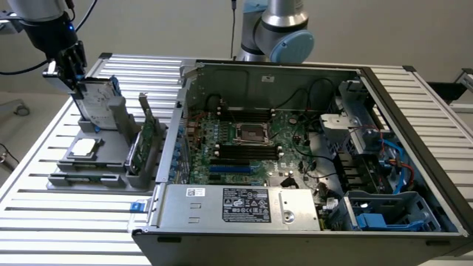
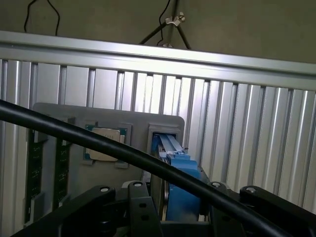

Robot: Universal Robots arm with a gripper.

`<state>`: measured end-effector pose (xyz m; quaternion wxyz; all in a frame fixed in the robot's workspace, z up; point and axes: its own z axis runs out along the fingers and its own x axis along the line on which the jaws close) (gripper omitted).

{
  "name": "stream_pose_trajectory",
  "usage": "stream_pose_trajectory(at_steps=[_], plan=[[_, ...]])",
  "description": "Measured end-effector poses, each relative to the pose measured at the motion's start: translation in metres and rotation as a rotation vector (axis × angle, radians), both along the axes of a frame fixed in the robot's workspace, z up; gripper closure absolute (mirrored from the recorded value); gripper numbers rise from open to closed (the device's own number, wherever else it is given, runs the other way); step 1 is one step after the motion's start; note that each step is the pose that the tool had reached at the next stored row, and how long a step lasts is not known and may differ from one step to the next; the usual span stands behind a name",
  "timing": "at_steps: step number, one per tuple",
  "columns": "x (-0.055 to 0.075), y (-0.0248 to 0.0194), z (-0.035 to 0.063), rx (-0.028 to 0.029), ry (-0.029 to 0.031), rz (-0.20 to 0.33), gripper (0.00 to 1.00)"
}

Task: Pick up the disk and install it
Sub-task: 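Pick up the disk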

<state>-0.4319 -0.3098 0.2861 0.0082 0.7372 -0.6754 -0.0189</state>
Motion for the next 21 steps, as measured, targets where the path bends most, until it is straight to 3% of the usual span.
stream_pose_trajectory(at_steps=[9, 21], plan=[[-0.0001, 0.0025, -0.0004, 0.0003, -0.0004, 0.000, 0.55], [-0.0010, 0.0025, -0.0020, -0.0001, -0.0001, 0.000, 0.57]])
